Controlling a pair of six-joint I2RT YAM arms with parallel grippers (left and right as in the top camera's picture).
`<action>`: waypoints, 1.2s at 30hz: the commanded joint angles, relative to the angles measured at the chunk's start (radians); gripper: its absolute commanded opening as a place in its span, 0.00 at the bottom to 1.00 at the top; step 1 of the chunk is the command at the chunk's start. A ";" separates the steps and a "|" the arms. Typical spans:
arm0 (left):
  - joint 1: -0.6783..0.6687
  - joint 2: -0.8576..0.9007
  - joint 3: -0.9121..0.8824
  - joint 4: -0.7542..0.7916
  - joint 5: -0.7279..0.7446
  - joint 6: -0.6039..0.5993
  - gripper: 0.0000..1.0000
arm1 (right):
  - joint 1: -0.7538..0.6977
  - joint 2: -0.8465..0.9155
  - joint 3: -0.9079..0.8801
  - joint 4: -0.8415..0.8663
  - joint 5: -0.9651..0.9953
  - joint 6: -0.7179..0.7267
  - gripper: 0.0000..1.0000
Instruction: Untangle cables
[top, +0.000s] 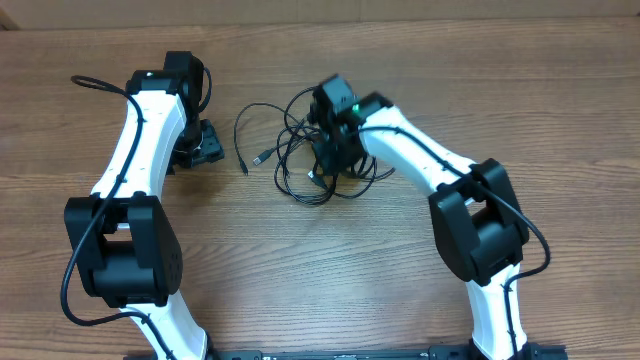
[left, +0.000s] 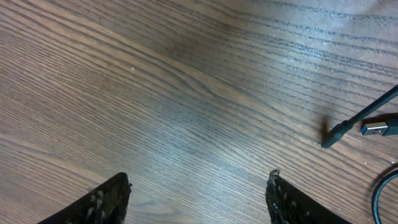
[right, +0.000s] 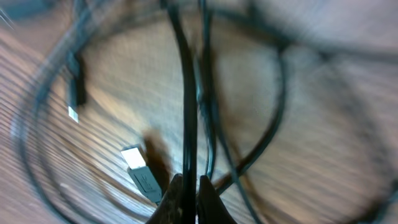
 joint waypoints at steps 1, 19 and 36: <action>-0.005 -0.021 0.011 -0.002 0.008 -0.021 0.70 | -0.044 -0.143 0.184 -0.043 0.014 0.014 0.04; -0.005 -0.021 0.011 0.010 0.008 -0.021 0.70 | -0.122 -0.453 0.458 -0.102 0.519 0.013 0.04; -0.005 -0.021 0.011 0.009 0.008 -0.021 0.70 | -0.143 -0.631 0.458 0.357 0.488 0.009 0.04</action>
